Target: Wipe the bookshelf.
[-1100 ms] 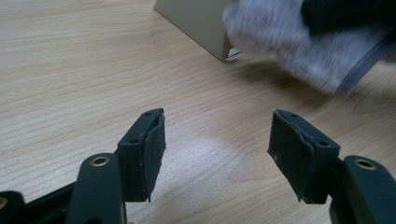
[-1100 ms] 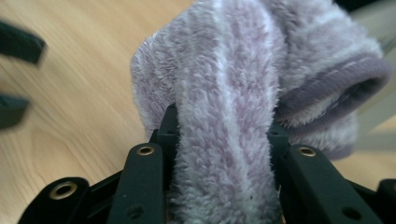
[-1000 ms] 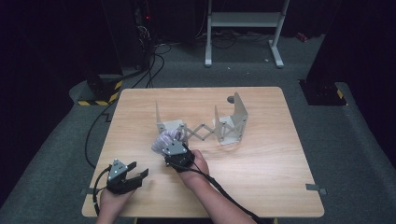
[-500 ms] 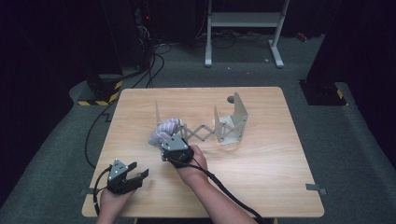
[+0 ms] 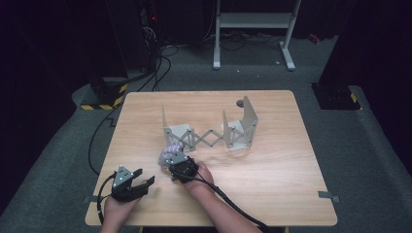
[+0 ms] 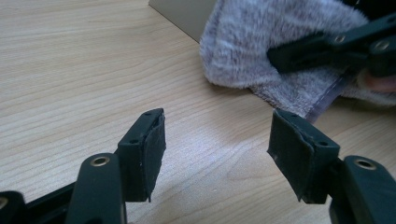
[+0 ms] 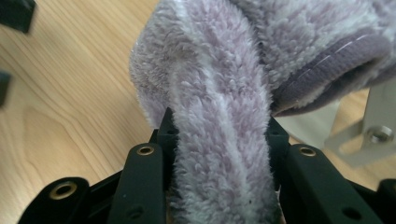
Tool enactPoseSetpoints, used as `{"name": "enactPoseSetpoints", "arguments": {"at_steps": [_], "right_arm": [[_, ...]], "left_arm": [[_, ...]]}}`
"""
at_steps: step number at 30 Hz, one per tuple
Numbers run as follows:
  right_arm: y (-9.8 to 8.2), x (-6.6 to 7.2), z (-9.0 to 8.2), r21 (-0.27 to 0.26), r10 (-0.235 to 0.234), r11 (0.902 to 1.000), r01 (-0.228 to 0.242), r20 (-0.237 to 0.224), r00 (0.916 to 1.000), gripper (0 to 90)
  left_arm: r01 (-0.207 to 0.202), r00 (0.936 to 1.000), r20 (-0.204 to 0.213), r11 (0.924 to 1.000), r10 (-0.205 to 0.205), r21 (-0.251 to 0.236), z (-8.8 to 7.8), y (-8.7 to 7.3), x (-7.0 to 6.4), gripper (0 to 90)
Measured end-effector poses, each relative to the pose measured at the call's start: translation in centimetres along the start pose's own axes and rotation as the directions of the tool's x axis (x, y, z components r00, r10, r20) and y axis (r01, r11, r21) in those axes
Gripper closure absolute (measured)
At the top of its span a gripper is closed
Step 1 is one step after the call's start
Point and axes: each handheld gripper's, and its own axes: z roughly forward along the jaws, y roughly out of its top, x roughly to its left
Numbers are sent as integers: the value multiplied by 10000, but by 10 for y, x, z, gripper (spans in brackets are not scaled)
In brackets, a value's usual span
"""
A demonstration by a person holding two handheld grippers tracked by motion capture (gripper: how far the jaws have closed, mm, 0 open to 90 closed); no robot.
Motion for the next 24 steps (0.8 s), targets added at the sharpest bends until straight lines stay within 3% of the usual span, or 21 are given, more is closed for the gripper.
{"name": "enactPoseSetpoints", "arguments": {"at_steps": [6,13,18,24], "right_arm": [[26,0,-21,-1088,-111,9940,129,174,9998,624],[47,-6,-47,-2214,37,9752,64,454,9990,620],[51,-13,-70,-2901,206,9570,2,687,9974,619],[35,-31,-87,-2906,568,9565,-269,949,9939,618]], "left_arm": [[-35,10000,16,10000,35,30,1,0,0,366],[-54,10000,14,10000,54,57,1,0,0,366],[-74,10000,7,9999,74,116,2,-1,-1,366],[-132,9999,38,9998,132,149,3,0,-2,366]]}}
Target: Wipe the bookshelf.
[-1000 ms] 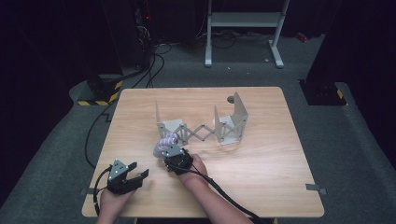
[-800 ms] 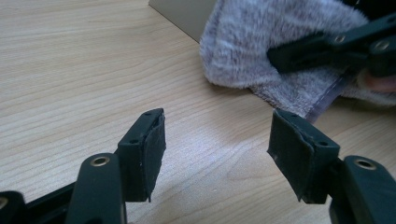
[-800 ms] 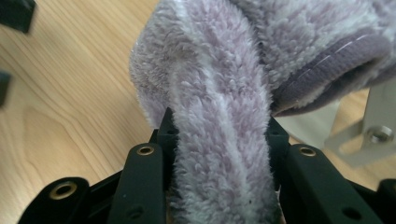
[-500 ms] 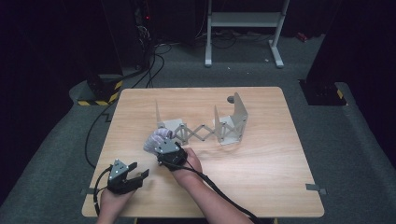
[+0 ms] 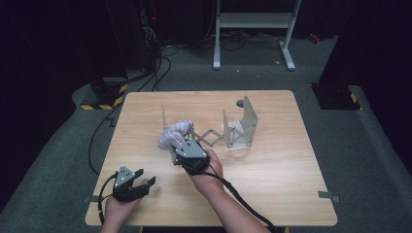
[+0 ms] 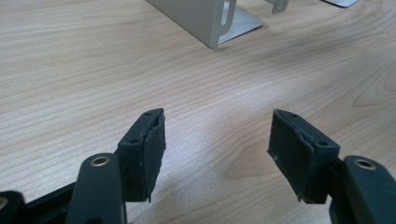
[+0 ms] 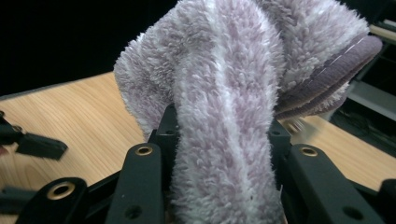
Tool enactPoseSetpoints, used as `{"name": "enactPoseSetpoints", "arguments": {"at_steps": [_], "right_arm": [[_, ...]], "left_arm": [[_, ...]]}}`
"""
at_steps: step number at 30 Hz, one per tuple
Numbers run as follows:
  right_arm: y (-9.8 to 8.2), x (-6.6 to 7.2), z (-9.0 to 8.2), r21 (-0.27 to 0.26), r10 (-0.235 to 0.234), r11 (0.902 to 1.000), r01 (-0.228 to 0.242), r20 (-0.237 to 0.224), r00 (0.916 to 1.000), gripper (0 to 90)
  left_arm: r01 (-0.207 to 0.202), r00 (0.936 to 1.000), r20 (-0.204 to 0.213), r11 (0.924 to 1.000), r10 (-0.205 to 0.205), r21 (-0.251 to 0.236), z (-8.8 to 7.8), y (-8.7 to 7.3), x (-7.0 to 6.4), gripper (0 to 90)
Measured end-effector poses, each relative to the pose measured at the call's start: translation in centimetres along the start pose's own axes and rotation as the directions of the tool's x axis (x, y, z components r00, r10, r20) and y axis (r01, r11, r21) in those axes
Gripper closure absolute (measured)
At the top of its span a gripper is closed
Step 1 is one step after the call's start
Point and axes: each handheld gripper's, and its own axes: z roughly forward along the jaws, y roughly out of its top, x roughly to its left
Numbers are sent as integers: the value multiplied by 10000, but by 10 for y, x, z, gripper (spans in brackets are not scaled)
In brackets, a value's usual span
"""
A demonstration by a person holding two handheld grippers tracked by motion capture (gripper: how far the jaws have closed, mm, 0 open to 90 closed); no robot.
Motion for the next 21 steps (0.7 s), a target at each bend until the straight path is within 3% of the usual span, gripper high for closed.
{"name": "enactPoseSetpoints", "arguments": {"at_steps": [14,21], "right_arm": [[-76,-28,-45,940,270,9951,-318,513,9983,615],[-109,-56,-75,1169,703,9898,-818,993,9926,611]], "left_arm": [[-515,9986,158,9985,512,194,5,2,-13,366],[-429,9990,88,9988,427,223,7,5,-14,362]]}}
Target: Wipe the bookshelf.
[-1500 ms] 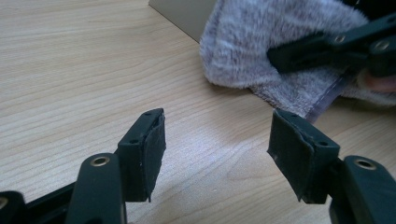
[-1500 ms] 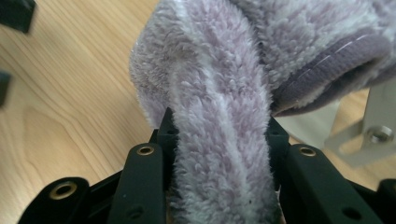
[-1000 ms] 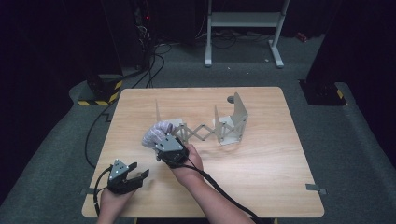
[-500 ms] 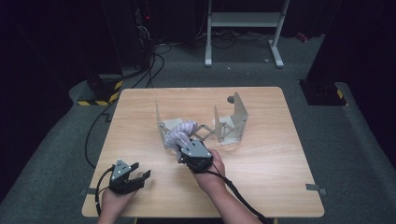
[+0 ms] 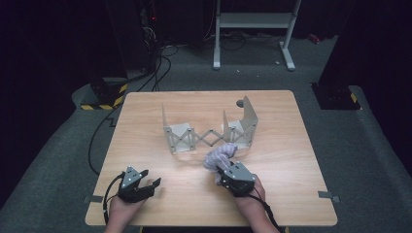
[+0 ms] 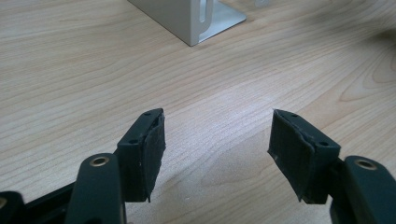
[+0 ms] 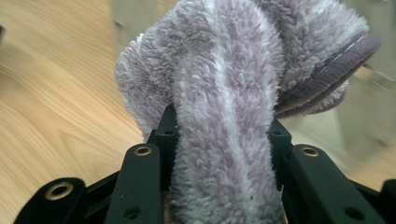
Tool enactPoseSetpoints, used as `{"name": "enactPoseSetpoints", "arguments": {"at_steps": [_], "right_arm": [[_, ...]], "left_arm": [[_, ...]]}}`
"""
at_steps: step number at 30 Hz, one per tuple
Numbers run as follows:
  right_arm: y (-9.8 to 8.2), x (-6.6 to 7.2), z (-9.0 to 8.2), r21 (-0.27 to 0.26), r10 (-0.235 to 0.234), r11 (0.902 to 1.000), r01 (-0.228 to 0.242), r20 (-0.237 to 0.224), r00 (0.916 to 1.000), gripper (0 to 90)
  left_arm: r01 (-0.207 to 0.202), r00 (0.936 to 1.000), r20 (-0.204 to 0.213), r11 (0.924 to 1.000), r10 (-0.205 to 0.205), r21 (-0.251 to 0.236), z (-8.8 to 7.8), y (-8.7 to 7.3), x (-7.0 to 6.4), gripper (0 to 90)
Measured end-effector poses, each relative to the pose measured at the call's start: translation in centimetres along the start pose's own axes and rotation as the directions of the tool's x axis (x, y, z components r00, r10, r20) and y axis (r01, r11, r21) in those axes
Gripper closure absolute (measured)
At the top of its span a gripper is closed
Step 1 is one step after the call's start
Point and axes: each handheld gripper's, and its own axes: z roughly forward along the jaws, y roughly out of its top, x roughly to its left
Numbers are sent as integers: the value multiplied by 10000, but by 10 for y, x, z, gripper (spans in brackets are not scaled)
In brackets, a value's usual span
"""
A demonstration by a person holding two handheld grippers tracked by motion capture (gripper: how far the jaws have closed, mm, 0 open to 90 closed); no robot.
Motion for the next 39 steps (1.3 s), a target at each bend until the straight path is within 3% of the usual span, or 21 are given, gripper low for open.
{"name": "enactPoseSetpoints", "arguments": {"at_steps": [5,11,14,20,27,31,37,39], "right_arm": [[-18,-31,-18,255,213,9994,-230,642,9977,609],[-37,-66,-38,683,684,9945,-796,1529,9859,606],[-45,-79,-46,868,762,9917,-944,1938,9781,605],[-57,-100,-54,1119,1173,9830,-1458,2287,9664,599],[-65,-114,-55,1522,1401,9715,-1818,2504,9580,595],[-69,-118,-53,1765,1540,9630,-2036,2599,9533,594],[-73,-117,-47,2203,1390,9545,-2008,2670,9536,585],[-75,-118,-46,2351,1341,9504,-2038,2817,9501,584]], "left_arm": [[15,10000,65,10000,-14,-75,-1,2,-1,362],[89,9997,208,10000,-88,-14,1,3,-2,361],[159,9997,160,9999,-160,36,2,3,-2,361],[259,9997,45,9996,-259,79,3,3,-3,361],[2,10000,23,10000,-2,35,0,3,-4,360],[72,9998,193,9999,-74,111,4,3,-3,359],[87,9997,242,10000,-87,16,1,4,-3,360],[128,9995,291,9999,-127,-50,0,4,-4,359]]}}
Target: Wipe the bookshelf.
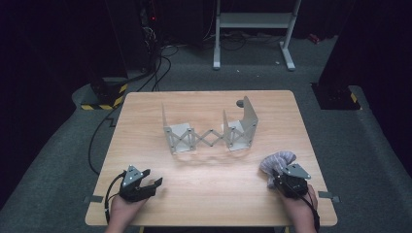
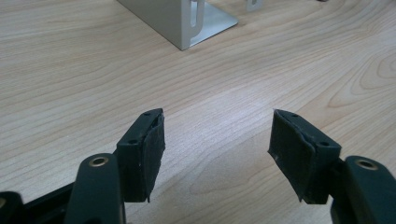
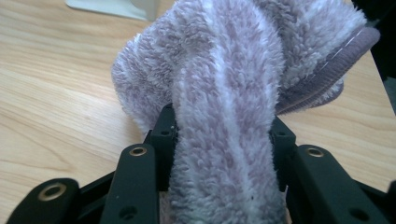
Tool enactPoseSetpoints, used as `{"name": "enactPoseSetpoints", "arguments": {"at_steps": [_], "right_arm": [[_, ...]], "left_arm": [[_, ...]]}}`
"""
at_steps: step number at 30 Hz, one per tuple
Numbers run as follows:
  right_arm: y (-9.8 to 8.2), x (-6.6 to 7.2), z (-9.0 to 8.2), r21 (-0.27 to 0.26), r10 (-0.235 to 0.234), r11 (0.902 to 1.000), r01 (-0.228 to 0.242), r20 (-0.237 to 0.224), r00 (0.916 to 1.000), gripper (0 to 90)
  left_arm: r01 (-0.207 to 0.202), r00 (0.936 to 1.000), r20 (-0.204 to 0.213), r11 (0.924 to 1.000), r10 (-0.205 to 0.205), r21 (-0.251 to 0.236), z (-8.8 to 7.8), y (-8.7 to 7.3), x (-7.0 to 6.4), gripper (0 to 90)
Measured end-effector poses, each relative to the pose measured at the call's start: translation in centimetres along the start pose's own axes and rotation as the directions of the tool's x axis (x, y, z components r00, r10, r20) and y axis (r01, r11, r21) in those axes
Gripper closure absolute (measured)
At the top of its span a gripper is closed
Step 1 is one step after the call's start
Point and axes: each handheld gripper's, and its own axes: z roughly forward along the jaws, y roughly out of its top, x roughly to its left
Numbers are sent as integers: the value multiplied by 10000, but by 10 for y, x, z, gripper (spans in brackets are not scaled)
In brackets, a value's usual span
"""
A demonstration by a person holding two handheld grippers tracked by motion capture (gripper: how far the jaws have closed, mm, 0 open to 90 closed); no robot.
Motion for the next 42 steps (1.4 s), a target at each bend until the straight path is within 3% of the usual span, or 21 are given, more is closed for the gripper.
{"name": "enactPoseSetpoints", "arguments": {"at_steps": [4,7,12,19,26,34,39,42], "right_arm": [[-4,-7,6,333,245,9991,-248,99,9997,573],[-7,-13,11,474,410,9981,-405,-97,9991,553],[-3,-14,8,591,572,9967,-556,-252,9980,436],[12,-12,-11,-267,696,9972,-705,-334,9970,302],[24,-11,-29,-1064,657,9919,-701,-443,9969,294],[34,9,-42,-1646,231,9857,-363,-813,9964,335],[42,28,-36,-1868,68,9819,-320,-1342,9909,378],[47,42,-30,-1973,-228,9803,-62,-1441,9893,401]], "left_arm": [[-56,10000,34,10000,56,25,1,1,-2,360],[-19,10000,83,10000,18,52,1,1,-2,359],[-12,9999,136,10000,12,22,1,1,-2,359],[20,10000,47,10000,-21,57,1,1,-2,357],[52,10000,48,9999,-52,119,3,0,-1,357],[19,9999,105,10000,-19,3,2,3,-1,357],[53,9999,133,10000,-53,8,1,1,0,354],[51,9999,149,10000,-50,-53,-3,0,0,354]]}}
